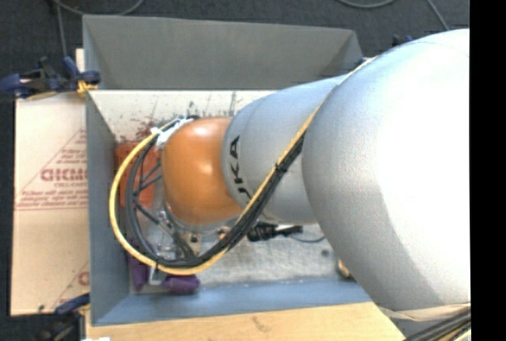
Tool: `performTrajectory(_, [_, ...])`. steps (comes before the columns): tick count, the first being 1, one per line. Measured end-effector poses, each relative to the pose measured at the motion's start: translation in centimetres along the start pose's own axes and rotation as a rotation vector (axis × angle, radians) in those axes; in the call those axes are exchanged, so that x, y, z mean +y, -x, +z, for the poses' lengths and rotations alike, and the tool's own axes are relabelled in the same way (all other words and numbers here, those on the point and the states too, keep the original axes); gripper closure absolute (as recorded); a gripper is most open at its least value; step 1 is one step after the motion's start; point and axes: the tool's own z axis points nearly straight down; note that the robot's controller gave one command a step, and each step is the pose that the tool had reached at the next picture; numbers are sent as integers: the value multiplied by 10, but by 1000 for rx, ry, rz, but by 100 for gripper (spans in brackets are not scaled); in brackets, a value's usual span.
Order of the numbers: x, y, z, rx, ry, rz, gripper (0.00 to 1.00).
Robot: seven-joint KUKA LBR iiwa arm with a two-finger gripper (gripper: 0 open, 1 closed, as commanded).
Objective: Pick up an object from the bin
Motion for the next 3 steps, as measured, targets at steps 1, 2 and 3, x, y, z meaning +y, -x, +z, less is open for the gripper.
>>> performTrajectory(1, [-20, -7, 11, -1, 2, 105, 0])
performTrajectory(2, [-6, -7, 35, 1, 1, 227, 0])
performTrajectory(3, [17, -8, 33, 10, 6, 315, 100])
